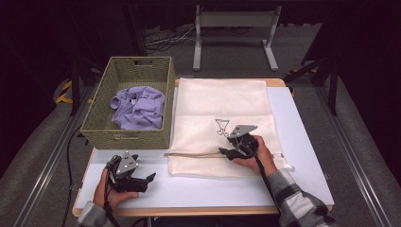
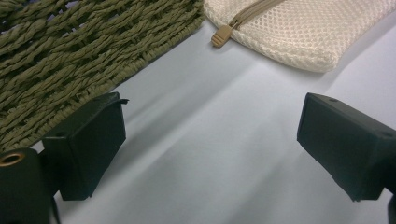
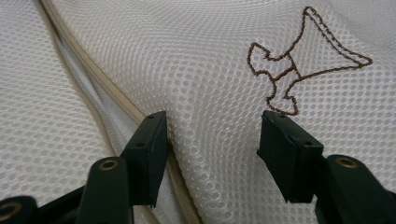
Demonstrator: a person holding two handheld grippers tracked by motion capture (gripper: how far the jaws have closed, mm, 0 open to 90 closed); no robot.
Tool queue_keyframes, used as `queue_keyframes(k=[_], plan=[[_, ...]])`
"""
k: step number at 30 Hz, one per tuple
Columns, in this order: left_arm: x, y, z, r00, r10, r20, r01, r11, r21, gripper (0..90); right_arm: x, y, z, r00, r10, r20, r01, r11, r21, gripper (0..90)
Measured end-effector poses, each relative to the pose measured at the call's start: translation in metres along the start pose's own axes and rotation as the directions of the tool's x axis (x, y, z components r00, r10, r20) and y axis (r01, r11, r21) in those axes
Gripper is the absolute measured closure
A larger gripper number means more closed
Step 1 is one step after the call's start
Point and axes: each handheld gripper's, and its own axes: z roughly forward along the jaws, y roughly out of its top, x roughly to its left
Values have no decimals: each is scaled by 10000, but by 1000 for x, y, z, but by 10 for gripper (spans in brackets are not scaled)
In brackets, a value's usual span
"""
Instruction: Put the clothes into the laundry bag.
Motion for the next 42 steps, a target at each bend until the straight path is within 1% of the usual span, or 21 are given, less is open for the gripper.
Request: queue_keyframes(k=[2, 6, 8, 11, 13, 14, 15, 18, 20, 21, 22, 24, 25, 26, 28, 29, 31, 34, 36, 41, 42], plan=[[0, 0, 0, 10000, -14, -1, 14, 10000, -7, 85, 1, 1, -1, 9997, -58, -253, 56, 10000, -62, 396], [0, 0, 0, 10000, 14, 41, -14, 10000, 12, 85, 3, 1, 1, 9996, -172, -203, 174, 9998, 103, 395], [0, 0, 0, 10000, 11, 43, -11, 10000, 23, 85, 1, 0, 3, 9999, -87, -81, 89, 9996, 256, 394], [0, 0, 0, 10000, -15, 41, 15, 10000, 50, 85, -2, -1, 4, 9999, 64, -150, -59, 9995, 310, 406], [-1, 0, 0, 10000, 4, 44, -4, 10000, 57, 85, -3, -1, 4, 9999, 25, -154, -20, 9995, 325, 427], [-1, 0, 0, 10000, -2, 56, 2, 10000, 59, 85, -4, -1, 4, 9998, 43, -178, -37, 9994, 332, 442], [-1, 0, 1, 10000, 17, 48, -17, 10000, 69, 85, -4, -1, 4, 9998, 49, -211, -42, 9994, 332, 480], [-1, 0, 1, 10000, 31, 46, -31, 10000, 68, 85, -4, -1, 4, 9997, 67, -242, -58, 9994, 347, 513], [-1, 0, 1, 10000, 27, 46, -28, 10000, 83, 85, -4, -1, 3, 9997, -27, -241, 36, 9994, 344, 626], [-1, 0, 1, 10000, 15, 57, -15, 10000, 82, 85, -4, 0, 3, 9998, -115, -189, 121, 9993, 347, 667], [-1, 0, 1, 10000, 75, 64, -75, 9999, 109, 86, -4, 0, 3, 9995, -129, -272, 138, 9993, 347, 680], [-1, 0, 1, 9999, 58, 95, -59, 9999, 143, 87, -4, 1, 3, 9996, -77, -254, 88, 9989, 455, 720], [-1, -1, 1, 9999, 43, 98, -44, 9999, 164, 88, -4, 3, 3, 9995, -99, -296, 115, 9986, 522, 774], [-1, -1, 1, 9999, 40, 111, -41, 9999, 156, 88, -4, 3, 3, 9996, -198, -186, 209, 9980, 589, 806], [-1, -1, 1, 9999, 56, 113, -58, 9999, 137, 88, -3, 4, 4, 9997, -195, -119, 201, 9981, 583, 823], [-1, -1, 1, 9999, 48, 112, -50, 9999, 130, 88, -3, 4, 3, 9995, -300, -7, 300, 9977, 601, 845], [-1, -1, 1, 9999, 42, 97, -43, 9999, 139, 88, -2, 4, 3, 9991, -422, 96, 415, 9971, 643, 850], [-1, -1, 1, 9999, 60, 115, -61, 9999, 131, 88, -1, 5, 0, 9990, -416, 137, 408, 9977, 532, 858], [-1, -1, 1, 9999, 49, 114, -51, 9999, 135, 88, -2, 6, -4, 9986, -503, 172, 498, 9983, 296, 859], [-1, 0, 1, 9999, 94, 122, -96, 9999, 114, 87, 0, 12, -17, 9982, -500, 336, 511, 9981, -337, 859], [-1, 0, 1, 9999, 94, 122, -96, 9999, 114, 87, 0, 12, -17, 9982, -500, 336, 511, 9981, -337, 859]])
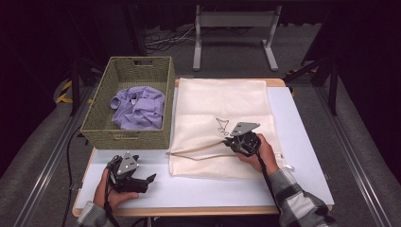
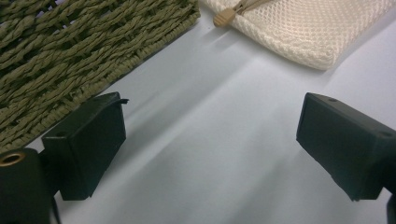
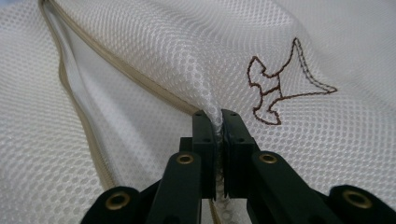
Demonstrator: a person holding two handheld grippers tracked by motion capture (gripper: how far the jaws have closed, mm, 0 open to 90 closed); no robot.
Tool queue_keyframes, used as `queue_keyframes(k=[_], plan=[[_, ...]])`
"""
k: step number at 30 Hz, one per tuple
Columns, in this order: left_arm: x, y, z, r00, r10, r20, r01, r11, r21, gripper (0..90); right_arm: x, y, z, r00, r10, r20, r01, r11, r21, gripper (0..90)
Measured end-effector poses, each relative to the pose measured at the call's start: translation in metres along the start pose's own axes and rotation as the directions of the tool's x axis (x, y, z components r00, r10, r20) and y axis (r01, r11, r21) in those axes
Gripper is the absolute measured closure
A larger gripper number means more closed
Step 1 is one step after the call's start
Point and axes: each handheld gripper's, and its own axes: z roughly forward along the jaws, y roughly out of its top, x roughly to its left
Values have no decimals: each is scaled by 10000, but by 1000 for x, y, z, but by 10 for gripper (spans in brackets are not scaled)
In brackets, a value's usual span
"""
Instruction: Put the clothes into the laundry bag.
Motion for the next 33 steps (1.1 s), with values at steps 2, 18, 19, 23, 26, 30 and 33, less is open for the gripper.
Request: queue_keyframes(k=[2, 18, 19, 23, 26, 30, 33], plan=[[0, 0, 0, 10000, -3, -18, 3, 10000, 11, 87, 0, 3, -6, 9999, -33, 98, 35, 9997, -244, 859], [0, 0, 1, 9999, -102, 47, 103, 9999, -77, 87, 2, 14, -21, 9982, -307, 514, 345, 9965, -758, 854], [0, 0, 1, 9999, -123, 65, 123, 9999, -85, 87, 2, 15, -22, 9979, -329, 550, 370, 9965, -753, 854], [0, 0, 1, 9999, -109, 85, 110, 9999, -59, 86, 3, 18, -23, 9973, -449, 585, 493, 9960, -751, 858], [0, 0, 2, 9999, -140, 80, 140, 9999, -29, 86, 5, 19, -23, 9954, -657, 690, 707, 9949, -726, 859], [0, 1, 2, 9998, -183, 53, 184, 9998, -80, 87, 6, 22, -25, 9943, -681, 826, 749, 9938, -825, 861], [-1, 0, 2, 9998, -192, 74, 192, 9998, -44, 86, 6, 23, -26, 9935, -687, 906, 767, 9931, -886, 862]])
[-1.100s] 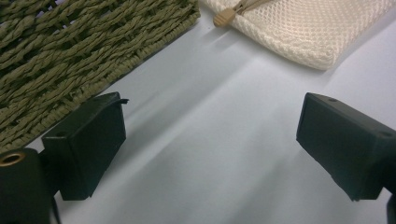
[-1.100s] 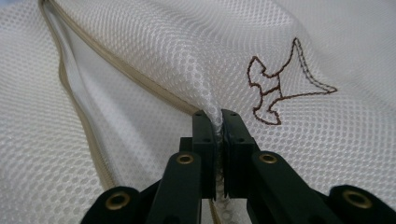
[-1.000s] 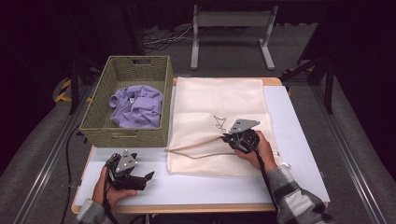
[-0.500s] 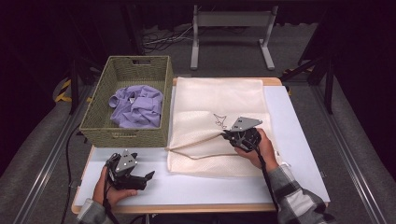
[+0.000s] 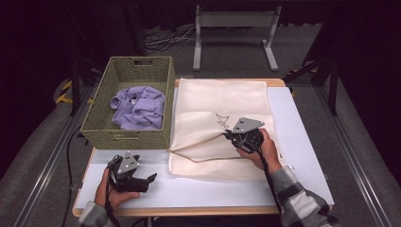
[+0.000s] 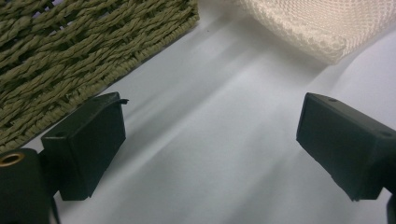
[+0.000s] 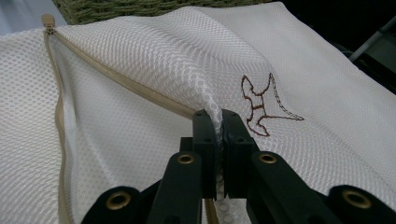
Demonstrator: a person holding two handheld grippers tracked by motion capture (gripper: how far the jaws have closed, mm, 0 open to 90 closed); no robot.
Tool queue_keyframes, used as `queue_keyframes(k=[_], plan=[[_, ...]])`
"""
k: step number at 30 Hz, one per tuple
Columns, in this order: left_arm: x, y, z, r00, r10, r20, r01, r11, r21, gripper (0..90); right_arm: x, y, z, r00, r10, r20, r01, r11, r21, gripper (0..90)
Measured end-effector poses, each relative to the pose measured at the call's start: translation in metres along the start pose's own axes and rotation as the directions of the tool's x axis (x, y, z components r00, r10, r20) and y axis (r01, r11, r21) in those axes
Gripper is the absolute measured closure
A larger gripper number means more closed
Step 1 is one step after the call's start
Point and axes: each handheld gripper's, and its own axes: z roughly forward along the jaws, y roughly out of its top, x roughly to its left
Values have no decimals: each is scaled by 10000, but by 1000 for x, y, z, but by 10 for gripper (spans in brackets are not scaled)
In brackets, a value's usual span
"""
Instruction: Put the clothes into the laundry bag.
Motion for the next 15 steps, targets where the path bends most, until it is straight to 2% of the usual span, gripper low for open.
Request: queue_keyframes(k=[9, 15], plan=[[0, 0, 0, 10000, 8, -7, -8, 10000, 12, 87, 0, 4, -3, 9995, -212, 253, 218, 9995, -216, 862], [0, 0, 0, 10000, 7, -9, -7, 10000, -4, 86, -2, 7, -8, 9995, -131, 287, 143, 9989, -448, 865]])
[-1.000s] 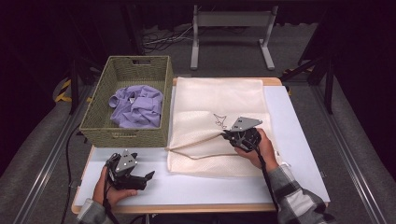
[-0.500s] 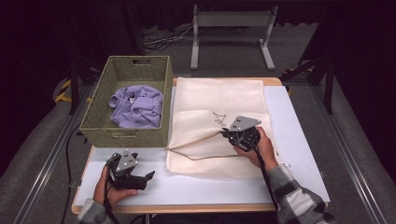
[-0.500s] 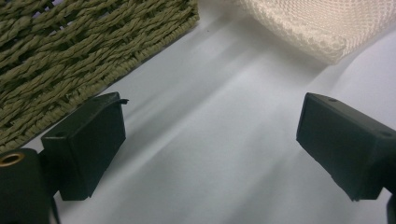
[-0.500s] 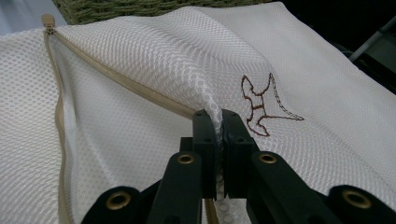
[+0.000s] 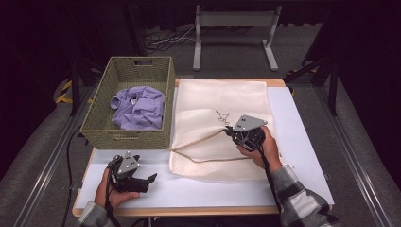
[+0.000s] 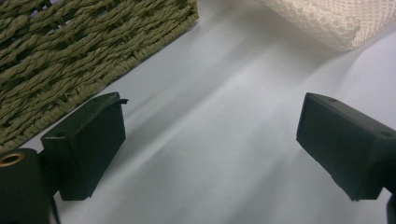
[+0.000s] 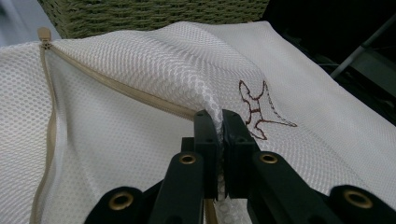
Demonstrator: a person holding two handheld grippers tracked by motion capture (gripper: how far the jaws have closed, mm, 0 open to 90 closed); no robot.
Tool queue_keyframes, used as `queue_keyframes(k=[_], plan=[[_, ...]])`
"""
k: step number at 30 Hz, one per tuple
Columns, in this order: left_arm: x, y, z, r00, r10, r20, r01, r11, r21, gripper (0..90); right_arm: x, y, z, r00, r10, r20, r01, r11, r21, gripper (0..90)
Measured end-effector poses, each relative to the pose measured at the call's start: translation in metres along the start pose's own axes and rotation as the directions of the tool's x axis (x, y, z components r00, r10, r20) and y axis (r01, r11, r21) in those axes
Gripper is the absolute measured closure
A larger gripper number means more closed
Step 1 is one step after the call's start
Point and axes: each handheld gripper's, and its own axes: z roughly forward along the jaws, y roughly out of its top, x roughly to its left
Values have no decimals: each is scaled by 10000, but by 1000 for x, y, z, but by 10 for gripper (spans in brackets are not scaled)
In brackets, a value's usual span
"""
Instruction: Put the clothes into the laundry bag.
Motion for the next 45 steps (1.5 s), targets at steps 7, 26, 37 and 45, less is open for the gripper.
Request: queue_keyframes(k=[7, 26, 37, 45], plan=[[0, 0, 0, 10000, 50, 48, -49, 10000, -58, 86, -1, 1, -3, 9999, 114, 14, -114, 9999, -85, 867], [1, 0, 0, 9999, -17, 150, 19, 9999, -107, 86, -6, 6, -12, 9996, 258, 137, -249, 9978, -610, 865], [3, 0, 1, 9998, -53, 186, 55, 10000, -78, 87, -7, 11, -12, 9995, 186, 242, -167, 9969, -775, 865], [4, 0, 2, 9997, -87, 219, 91, 9998, -169, 88, -10, 12, -14, 9992, 252, 299, -226, 9963, -827, 865]])
